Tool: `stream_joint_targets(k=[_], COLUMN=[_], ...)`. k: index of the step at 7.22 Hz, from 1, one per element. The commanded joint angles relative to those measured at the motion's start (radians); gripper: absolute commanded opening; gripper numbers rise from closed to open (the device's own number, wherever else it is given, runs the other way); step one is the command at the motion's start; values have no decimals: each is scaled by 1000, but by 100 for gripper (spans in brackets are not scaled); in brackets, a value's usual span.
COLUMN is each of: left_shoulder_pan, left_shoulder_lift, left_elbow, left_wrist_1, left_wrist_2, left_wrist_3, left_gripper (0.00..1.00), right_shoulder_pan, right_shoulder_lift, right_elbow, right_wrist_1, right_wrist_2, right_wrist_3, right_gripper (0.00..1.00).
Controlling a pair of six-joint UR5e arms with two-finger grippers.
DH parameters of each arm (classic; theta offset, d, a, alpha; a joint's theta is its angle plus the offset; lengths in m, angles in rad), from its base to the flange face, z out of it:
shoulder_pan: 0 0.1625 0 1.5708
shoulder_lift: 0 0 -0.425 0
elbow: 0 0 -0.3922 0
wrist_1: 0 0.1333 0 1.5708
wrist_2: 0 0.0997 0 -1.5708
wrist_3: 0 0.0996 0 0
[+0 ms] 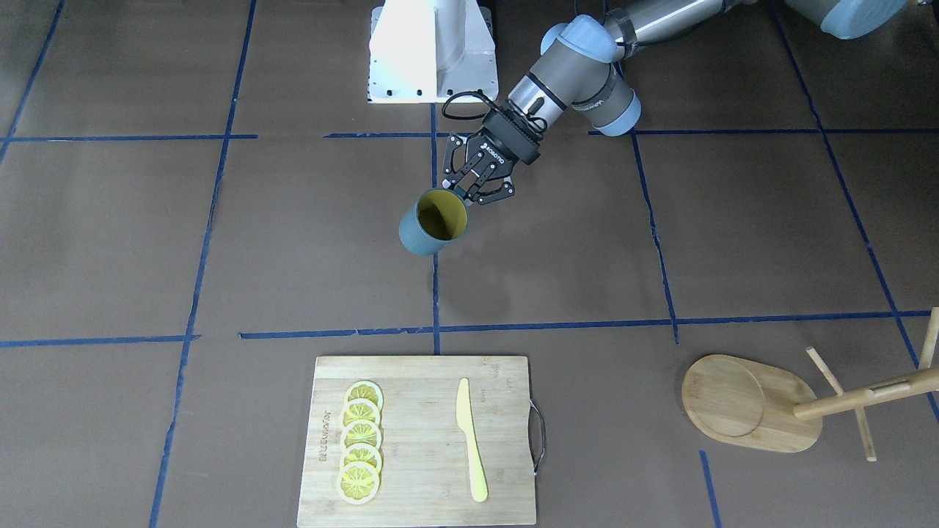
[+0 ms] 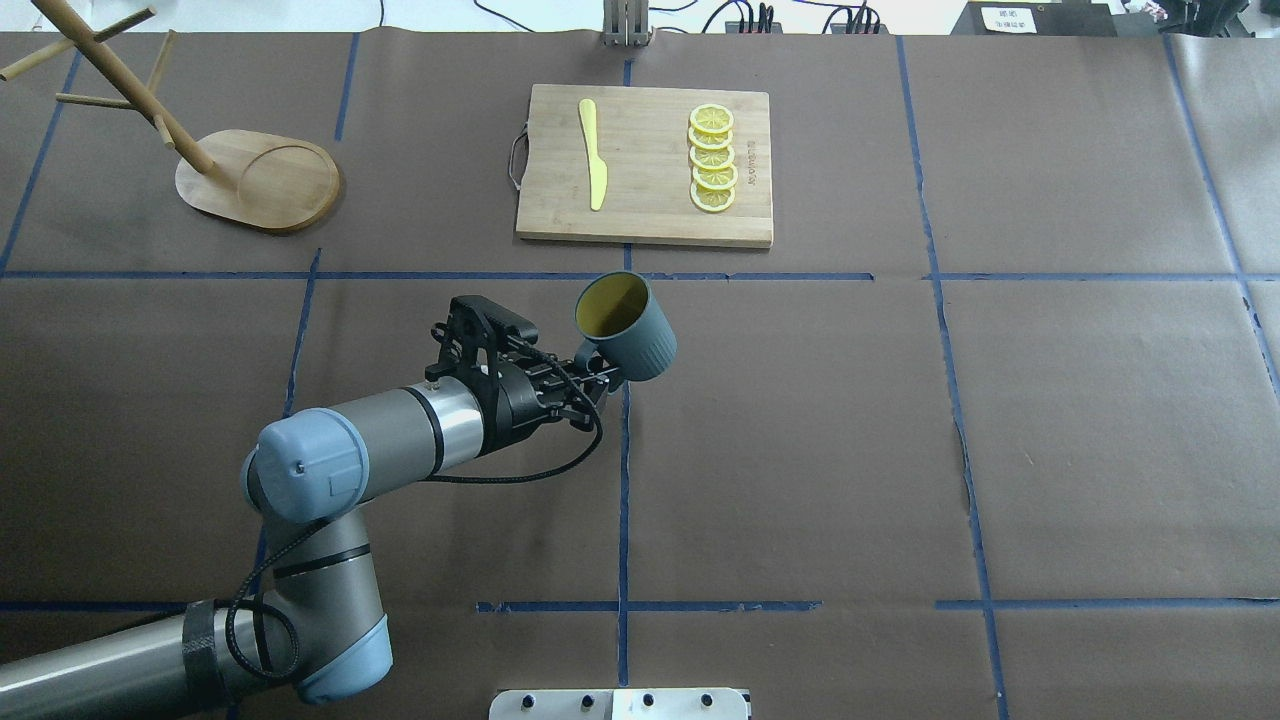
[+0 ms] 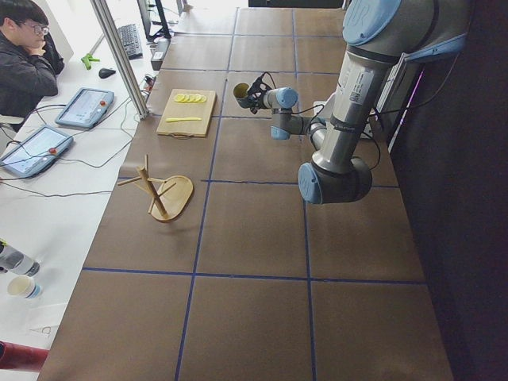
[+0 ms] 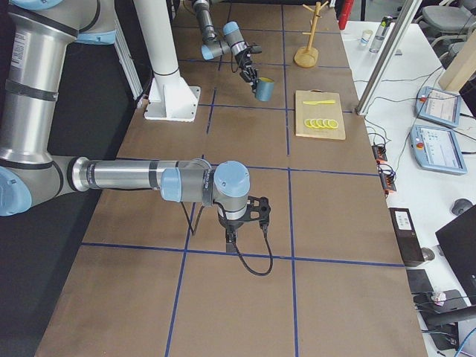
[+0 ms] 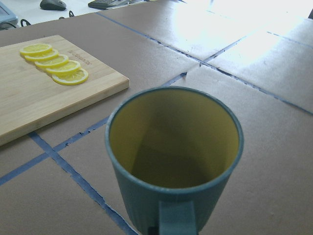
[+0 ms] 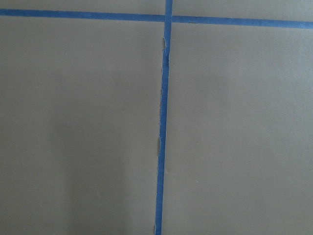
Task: Hang cup on storage rack
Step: 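Lift the mug with the left gripper and carry it toward the wooden stand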
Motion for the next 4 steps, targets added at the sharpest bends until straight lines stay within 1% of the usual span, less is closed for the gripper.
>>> stream_joint_targets(k=[1,2,3,4], left_shoulder_pan=[-79,-119,-179,-238], left_shoulder_lift=[-2,-2,-7,-8], left_elbow=[-6,-6,-8,-8], left_wrist_1=[2,1,-2,-34], left_wrist_2=[-60,-89,-159,-178], left_wrist_3=[-377,-593,-736,-950], left_gripper=[0,0,0,0], right_shoulder_pan=[0,0,0,0], right_shoulder_lift=[0,0,0,0], right_elbow=[0,0,0,0], right_wrist_1=[0,0,0,0], right_wrist_2=[1,0,0,0], right_wrist_3=[0,0,0,0], right_gripper=[100,100,100,100])
